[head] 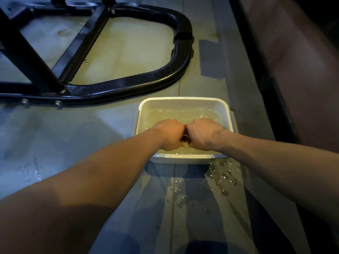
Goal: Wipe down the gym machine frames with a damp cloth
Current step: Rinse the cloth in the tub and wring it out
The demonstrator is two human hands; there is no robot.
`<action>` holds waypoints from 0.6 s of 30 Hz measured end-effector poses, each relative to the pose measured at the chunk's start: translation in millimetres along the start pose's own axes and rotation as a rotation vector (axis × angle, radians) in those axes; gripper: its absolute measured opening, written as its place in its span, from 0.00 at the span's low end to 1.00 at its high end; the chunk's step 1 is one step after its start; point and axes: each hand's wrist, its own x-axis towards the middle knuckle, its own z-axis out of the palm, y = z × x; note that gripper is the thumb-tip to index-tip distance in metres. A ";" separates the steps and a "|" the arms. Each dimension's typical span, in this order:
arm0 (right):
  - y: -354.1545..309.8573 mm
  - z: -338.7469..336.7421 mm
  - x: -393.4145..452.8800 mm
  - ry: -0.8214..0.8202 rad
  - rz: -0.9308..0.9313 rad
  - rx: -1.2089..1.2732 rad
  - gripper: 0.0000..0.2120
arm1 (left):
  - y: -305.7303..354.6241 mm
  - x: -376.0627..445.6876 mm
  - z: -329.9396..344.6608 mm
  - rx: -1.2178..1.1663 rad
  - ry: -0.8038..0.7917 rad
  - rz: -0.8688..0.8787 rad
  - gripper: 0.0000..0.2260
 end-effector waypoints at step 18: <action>12.4 13.6 17.9 -0.090 0.108 0.222 0.14 | -5.4 5.7 4.5 -0.029 -0.045 -0.011 0.30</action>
